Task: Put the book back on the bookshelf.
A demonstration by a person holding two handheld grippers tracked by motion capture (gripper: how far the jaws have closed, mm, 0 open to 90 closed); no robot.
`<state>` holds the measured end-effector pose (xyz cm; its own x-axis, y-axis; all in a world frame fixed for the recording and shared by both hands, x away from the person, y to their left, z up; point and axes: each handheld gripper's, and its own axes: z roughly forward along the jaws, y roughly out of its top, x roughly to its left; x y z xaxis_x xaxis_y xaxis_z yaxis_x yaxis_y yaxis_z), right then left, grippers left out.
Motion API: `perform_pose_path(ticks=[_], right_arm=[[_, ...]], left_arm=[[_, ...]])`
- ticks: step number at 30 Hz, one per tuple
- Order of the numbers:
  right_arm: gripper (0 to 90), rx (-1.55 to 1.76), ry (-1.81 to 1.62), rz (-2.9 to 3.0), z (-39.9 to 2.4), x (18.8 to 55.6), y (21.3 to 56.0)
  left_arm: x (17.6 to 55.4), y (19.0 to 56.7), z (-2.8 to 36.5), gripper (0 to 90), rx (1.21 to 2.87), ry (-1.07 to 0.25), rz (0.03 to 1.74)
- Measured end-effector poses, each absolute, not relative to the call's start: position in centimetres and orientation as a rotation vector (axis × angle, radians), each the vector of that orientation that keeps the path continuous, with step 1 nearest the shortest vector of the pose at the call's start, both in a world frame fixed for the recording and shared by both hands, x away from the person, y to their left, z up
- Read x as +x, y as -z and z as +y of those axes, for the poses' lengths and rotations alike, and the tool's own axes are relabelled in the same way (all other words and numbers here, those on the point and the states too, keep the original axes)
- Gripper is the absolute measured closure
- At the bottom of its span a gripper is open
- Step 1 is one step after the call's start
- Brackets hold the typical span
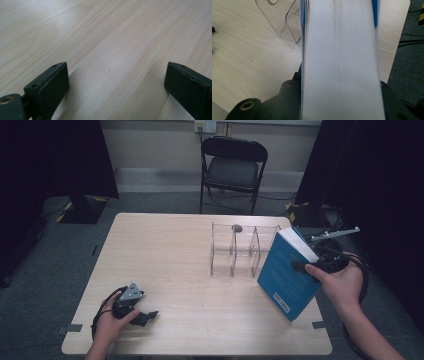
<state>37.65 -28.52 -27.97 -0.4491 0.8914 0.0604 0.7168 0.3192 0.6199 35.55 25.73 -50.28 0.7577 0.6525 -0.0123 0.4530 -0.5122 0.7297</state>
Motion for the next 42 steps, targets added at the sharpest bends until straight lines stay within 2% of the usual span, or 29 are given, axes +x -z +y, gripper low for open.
perform_pose_path(ticks=[42], right_arm=[[61.8,1.509,-0.798,2.247,-27.5,40.7,26.9]], left_arm=[[35.6,50.3,25.8,5.4,2.204,-0.348,0.816]])
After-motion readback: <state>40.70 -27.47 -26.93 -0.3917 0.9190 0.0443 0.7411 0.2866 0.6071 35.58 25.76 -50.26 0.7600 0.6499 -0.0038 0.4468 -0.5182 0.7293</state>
